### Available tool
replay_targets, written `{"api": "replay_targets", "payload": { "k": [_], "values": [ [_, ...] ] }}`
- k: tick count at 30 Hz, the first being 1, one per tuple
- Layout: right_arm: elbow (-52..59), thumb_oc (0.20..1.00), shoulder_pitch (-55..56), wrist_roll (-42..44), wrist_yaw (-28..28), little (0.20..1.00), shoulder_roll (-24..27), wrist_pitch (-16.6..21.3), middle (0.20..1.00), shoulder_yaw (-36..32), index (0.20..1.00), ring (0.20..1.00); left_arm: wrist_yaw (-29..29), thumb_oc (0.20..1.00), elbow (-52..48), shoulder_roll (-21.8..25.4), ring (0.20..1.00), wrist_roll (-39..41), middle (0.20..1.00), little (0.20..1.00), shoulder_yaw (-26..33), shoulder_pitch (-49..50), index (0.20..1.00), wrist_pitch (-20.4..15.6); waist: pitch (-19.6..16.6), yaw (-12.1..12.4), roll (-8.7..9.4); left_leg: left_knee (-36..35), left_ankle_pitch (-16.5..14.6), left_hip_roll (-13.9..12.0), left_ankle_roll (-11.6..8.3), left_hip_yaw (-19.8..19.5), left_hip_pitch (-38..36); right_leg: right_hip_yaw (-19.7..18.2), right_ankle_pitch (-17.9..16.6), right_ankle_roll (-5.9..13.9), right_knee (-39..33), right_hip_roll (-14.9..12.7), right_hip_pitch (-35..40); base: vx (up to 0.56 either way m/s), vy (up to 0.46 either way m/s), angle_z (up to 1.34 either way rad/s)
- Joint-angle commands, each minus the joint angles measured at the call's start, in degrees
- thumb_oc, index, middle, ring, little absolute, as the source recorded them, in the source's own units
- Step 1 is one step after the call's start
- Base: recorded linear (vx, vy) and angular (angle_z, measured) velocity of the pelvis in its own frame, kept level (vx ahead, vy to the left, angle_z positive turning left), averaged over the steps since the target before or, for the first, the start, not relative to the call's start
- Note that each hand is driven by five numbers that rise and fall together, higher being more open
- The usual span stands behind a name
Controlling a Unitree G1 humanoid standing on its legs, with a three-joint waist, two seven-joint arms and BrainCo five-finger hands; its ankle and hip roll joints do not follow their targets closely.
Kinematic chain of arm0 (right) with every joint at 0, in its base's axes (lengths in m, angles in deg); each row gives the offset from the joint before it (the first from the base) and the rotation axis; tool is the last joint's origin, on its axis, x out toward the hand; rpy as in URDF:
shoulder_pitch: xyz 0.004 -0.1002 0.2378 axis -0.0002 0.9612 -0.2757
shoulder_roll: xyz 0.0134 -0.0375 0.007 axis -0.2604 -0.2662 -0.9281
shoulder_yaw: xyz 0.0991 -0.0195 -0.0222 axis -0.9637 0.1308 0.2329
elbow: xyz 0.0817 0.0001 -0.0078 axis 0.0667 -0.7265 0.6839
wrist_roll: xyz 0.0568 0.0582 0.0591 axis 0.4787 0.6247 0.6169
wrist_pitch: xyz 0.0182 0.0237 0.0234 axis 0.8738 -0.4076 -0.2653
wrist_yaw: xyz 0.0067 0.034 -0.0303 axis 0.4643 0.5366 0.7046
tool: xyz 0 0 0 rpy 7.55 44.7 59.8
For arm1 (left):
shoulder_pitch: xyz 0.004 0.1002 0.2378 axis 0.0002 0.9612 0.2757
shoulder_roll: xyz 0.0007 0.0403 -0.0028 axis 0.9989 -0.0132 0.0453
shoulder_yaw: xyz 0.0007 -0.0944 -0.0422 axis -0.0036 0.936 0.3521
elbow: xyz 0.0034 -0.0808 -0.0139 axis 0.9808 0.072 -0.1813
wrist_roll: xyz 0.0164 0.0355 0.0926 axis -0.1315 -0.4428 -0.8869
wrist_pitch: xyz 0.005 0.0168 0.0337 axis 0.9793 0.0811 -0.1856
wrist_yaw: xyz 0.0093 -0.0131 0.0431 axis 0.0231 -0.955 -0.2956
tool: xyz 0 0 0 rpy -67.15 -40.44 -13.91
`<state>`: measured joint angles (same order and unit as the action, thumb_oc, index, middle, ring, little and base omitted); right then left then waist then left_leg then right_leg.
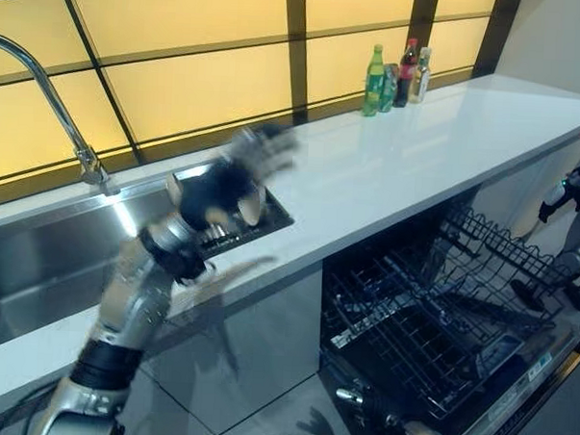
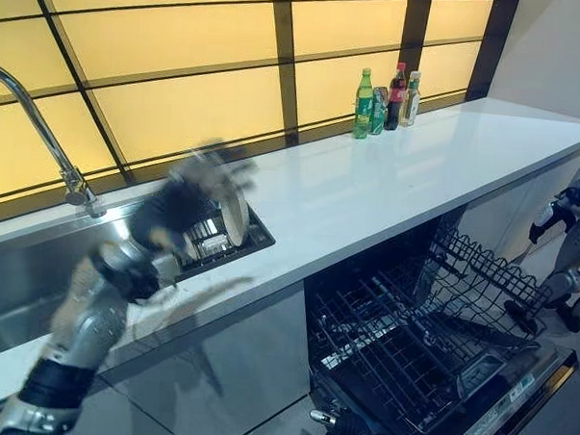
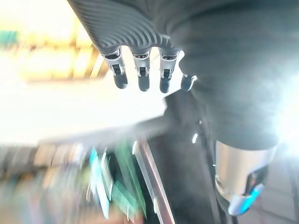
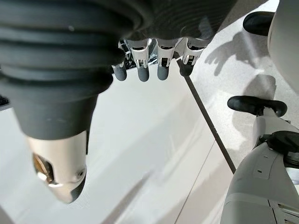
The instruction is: Pick up plates and place into dishwasher.
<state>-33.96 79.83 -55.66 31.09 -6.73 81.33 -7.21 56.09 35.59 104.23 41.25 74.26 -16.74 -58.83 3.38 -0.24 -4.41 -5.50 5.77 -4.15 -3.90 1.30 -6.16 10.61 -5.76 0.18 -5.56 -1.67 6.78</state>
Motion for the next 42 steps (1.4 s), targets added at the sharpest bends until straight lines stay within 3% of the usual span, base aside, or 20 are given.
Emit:
{"api": "replay_targets", "payload": {
  "k": [1, 3, 5, 6, 8, 12, 16, 23, 34, 42],
  "values": [
    [2.67, 1.000, -2.32, 1.72, -0.35, 1.000, -2.01, 0.93, 1.000, 1.73, 1.000, 1.000, -17.95, 1.000, 4.46, 7.50, 1.000, -14.82, 1.000, 1.000, 2.99, -8.99, 1.000, -6.59, 1.33, 1.11, 0.86, 0.50, -7.55, 2.24, 1.13, 0.03, -1.52, 0.36, 6.37, 5.15, 0.56, -4.40, 1.60, 0.00, 0.000, 0.00],
    [2.77, 1.000, -2.59, 2.59, -0.45, 1.000, -1.17, 0.14, 1.000, 2.39, 1.000, 1.000, -30.90, 1.000, 11.81, 15.14, 1.000, -30.98, 1.000, 1.000, 2.65, -13.54, 1.000, -8.49, 1.12, 0.88, 0.48, 0.50, -7.27, 2.18, 1.08, 0.48, -1.27, 0.46, 6.37, 5.10, 0.56, -4.22, 1.43, 0.00, 0.000, 0.00],
    [2.63, 1.000, -2.68, 2.83, 0.23, 1.000, -0.34, 0.01, 1.000, 2.55, 1.000, 1.000, -39.75, 1.000, 17.62, 21.27, 1.000, -43.81, 1.000, 1.000, 0.12, -17.51, 1.000, -8.72, 1.12, 0.66, 0.36, 0.54, -7.16, 2.19, 1.14, 0.90, -1.10, 0.50, 6.32, 5.07, 0.56, -4.15, 1.26, 0.00, 0.009, -0.02],
    [2.85, 1.000, -2.52, 2.84, 0.75, 1.000, 0.46, -0.09, 1.000, 2.75, 1.000, 1.000, -44.06, 1.000, 20.87, 25.77, 1.000, -52.39, 1.000, 1.000, -2.43, -19.65, 1.000, -7.06, 1.15, 0.28, 0.06, 0.58, -7.10, 2.22, 1.20, 1.21, -1.00, 0.41, 6.23, 5.14, 0.56, -4.08, 1.14, 0.00, 0.000, 0.00],
    [3.38, 1.000, -1.91, 2.53, 1.97, 1.000, 1.83, -0.12, 1.000, 2.71, 1.000, 1.000, -46.44, 1.000, 25.49, 32.73, 1.000, -57.17, 1.000, 1.000, -8.26, -23.43, 1.000, -4.01, 1.27, -0.31, -0.21, 0.62, -7.07, 2.33, 1.32, 1.68, -0.86, 0.15, 6.12, 5.24, 0.56, -3.97, 0.92, 0.01, 0.037, 0.01],
    [2.82, 1.000, -0.99, 1.42, 4.20, 1.000, 3.63, 0.96, 1.000, 2.25, 1.000, 1.000, -44.25, 1.000, 28.80, 39.18, 1.000, -64.24, 1.000, 1.000, -18.54, -27.17, 1.000, 1.77, 1.93, -1.09, -0.57, 0.69, -7.25, 2.45, 1.35, 2.44, -1.12, -0.36, 5.94, 5.56, 0.56, -3.89, 0.89, 0.04, 0.046, 0.02],
    [2.78, 1.000, -0.48, 0.49, 5.56, 1.000, 5.04, 1.73, 1.000, 1.89, 1.000, 1.000, -40.67, 1.000, 32.39, 40.82, 1.000, -73.66, 1.000, 1.000, -25.92, -29.77, 1.000, 1.35, 2.52, -1.80, -0.73, 0.81, -7.40, 2.74, 1.39, 2.90, -1.21, -0.80, 5.67, 5.93, 0.56, -3.97, 0.75, 0.06, 0.054, -0.02],
    [3.58, 1.000, -0.13, -0.38, 6.02, 1.000, 6.76, 0.60, 1.000, 1.52, 1.000, 1.000, -32.24, 1.000, 39.87, 40.89, 1.000, -80.04, 1.000, 1.000, -35.22, -33.16, 1.000, 2.80, 3.44, -3.35, -1.43, 0.60, -7.45, 3.32, 1.54, 3.54, -1.21, -1.68, 5.01, 6.69, 0.56, -4.16, -0.10, 0.06, 0.080, -0.07],
    [4.13, 1.000, -0.62, -0.39, 5.79, 1.000, 7.87, -0.94, 1.000, 0.63, 1.000, 1.000, -36.79, 1.000, 53.14, 34.21, 1.000, -89.36, 1.000, 1.000, -33.72, -32.13, 1.000, 7.46, 5.03, -5.20, -1.16, 0.85, -7.24, 3.79, 1.66, 4.48, 0.26, -2.67, 4.21, 6.98, 0.56, -4.44, -2.22, 0.02, 0.054, -0.06],
    [4.51, 1.000, -1.95, -0.46, 5.59, 1.000, 8.69, -1.59, 1.000, 0.40, 1.000, 1.000, -39.40, 1.000, 54.83, 31.14, 1.000, -92.90, 1.000, 1.000, -33.95, -31.20, 1.000, 7.54, 6.92, -6.06, -1.21, 1.01, -6.88, 3.74, 1.48, 4.79, 1.54, -3.46, 3.96, 6.76, 0.73, -4.26, -3.70, -0.03, 0.041, -0.05]
  ]
}}
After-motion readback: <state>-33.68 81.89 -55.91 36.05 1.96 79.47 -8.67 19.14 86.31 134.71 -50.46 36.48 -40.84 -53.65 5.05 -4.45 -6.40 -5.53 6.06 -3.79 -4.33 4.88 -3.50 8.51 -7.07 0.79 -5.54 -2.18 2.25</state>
